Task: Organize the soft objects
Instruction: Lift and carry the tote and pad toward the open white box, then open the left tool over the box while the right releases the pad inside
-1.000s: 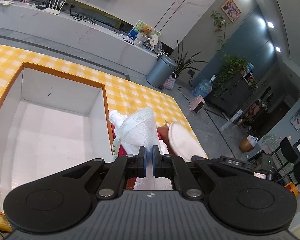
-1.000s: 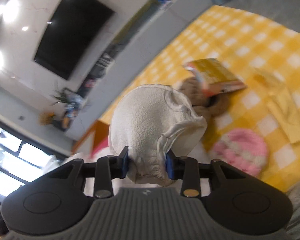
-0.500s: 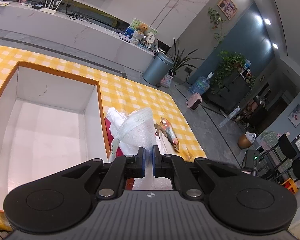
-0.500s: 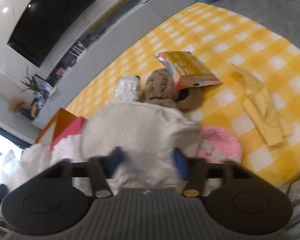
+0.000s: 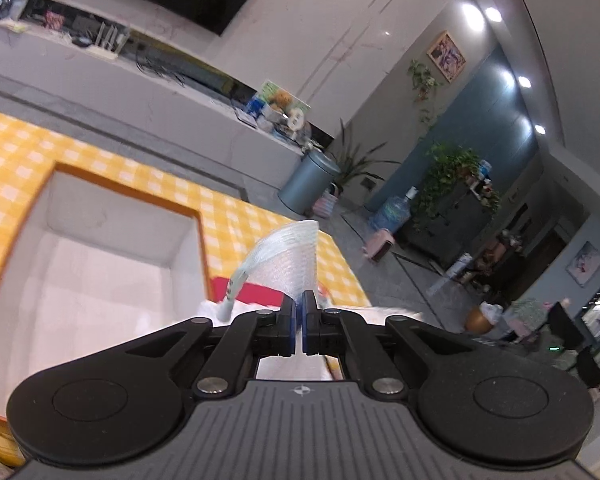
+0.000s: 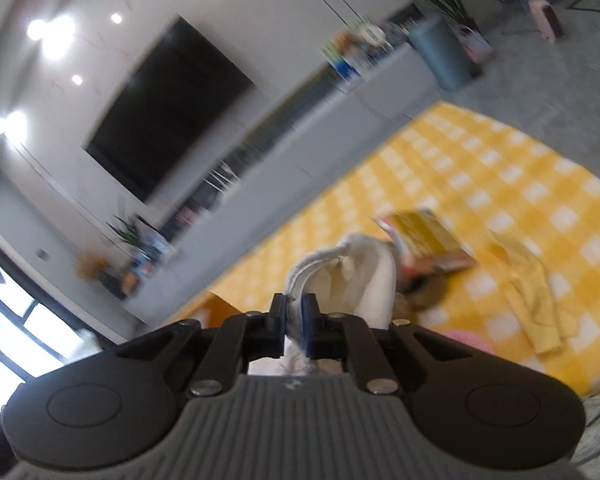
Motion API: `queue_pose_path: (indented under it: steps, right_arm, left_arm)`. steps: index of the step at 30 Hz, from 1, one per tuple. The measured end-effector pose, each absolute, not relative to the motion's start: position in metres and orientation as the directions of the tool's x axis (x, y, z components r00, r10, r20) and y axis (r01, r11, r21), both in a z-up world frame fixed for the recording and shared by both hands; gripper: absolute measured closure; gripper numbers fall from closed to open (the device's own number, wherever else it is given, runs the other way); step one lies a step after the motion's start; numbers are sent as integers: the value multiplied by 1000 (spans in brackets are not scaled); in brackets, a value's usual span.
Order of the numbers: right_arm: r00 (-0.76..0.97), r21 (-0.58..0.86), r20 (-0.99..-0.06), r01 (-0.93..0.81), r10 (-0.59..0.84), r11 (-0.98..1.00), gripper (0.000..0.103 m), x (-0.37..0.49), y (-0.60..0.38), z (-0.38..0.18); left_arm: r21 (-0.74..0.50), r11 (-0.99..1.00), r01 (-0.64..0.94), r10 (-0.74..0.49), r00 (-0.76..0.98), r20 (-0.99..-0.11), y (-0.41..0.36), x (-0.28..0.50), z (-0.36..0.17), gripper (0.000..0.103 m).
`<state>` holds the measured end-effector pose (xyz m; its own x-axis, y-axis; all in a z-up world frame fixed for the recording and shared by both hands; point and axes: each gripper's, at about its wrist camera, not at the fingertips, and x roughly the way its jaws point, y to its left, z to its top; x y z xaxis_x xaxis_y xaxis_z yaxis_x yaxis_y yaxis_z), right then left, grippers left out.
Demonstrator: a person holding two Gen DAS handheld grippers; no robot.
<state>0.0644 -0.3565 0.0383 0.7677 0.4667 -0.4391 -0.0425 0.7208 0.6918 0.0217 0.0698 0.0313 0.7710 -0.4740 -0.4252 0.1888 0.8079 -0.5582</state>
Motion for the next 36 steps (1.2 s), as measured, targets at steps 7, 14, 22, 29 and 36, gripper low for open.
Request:
queue_pose_path:
  steps: [7, 14, 22, 29, 36]
  right_arm:
    - [801, 655, -352, -159, 484, 739, 96, 44, -328, 85]
    - [777, 611, -309, -281, 549, 740, 96, 33, -286, 112]
    - [667, 561, -341, -421, 662, 713, 96, 38, -206, 118]
    - [565, 490, -412, -524, 715, 697, 96, 40, -142, 113]
    - [552, 424, -466, -547, 692, 722, 96, 43, -113, 109]
  left_arm:
    - [-465, 880, 98, -342, 809, -477, 88, 19, 33, 101]
    - [-374, 927, 35, -257, 786, -562, 105, 18, 21, 102]
    - [-235, 971, -29, -142, 723, -676, 110, 31, -5, 101]
    - [-154, 986, -63, -75, 658, -749, 116, 37, -22, 86]
    - [-180, 967, -179, 20, 761, -649, 133, 9, 2, 15]
